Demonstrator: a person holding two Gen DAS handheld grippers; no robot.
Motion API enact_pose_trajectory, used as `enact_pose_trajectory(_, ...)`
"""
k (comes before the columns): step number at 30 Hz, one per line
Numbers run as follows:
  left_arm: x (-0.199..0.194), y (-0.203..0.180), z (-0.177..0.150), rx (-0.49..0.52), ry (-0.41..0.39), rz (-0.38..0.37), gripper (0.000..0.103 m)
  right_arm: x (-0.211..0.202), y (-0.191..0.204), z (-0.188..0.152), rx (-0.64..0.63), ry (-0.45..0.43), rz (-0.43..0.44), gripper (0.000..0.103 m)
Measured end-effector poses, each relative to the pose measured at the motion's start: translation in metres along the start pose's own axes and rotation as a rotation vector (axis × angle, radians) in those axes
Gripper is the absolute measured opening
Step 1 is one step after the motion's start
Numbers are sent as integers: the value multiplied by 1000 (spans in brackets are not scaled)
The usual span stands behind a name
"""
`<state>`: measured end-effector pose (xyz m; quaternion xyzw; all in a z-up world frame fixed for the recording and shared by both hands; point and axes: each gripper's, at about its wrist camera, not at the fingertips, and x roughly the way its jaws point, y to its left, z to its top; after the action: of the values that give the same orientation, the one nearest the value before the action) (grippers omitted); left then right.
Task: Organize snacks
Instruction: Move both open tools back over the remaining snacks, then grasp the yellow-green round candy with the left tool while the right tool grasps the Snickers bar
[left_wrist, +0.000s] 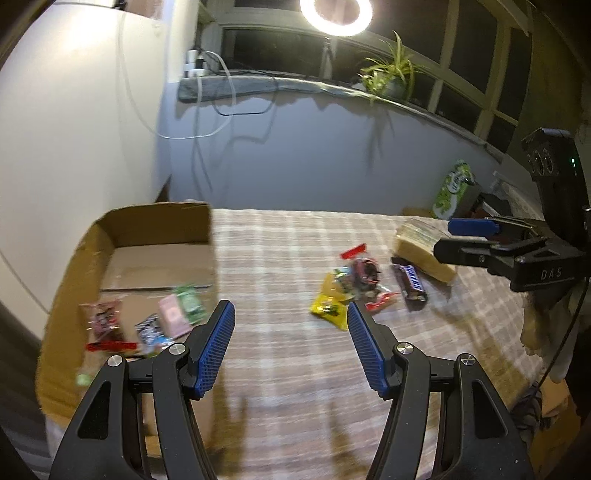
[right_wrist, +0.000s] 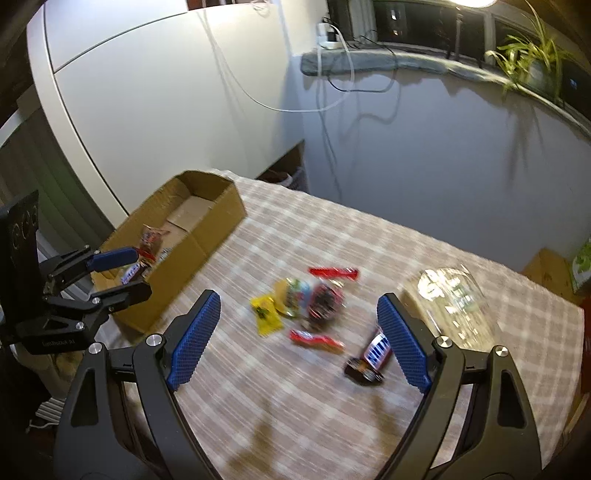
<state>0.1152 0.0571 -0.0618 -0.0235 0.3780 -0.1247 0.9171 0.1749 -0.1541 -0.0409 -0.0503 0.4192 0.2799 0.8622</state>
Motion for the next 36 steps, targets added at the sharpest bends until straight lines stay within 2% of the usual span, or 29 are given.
enact_pose_trajectory(11,47,-34,5,25,53,-46,63,15,-48,-38,146,74,1,89)
enact_pose_trajectory(12,52,-36,6,25,59,-47,63,19,-53,-40,164,81,2,87)
enact_pose_trajectory(14,62,-39,7,25,72,-43,53,25,-61,-44,193,93,9,80)
enact_pose_trajectory(15,69,-40,8,22,81,-41,52,29,-66,-45,213,101,11,75)
enact_pose_trajectory(24,112,-49,13,26,121,3,50,52,-79,-51,257,133,14,60)
enact_pose_trajectory(30,128,-52,12,41,139,23,50,61,-80,-51,254,142,4,58)
enact_pose_trajectory(33,132,-52,12,39,148,26,44,65,-78,-50,256,146,0,57)
enact_pose_trajectory(36,139,-51,10,40,164,27,44,70,-74,-49,245,157,-21,55)
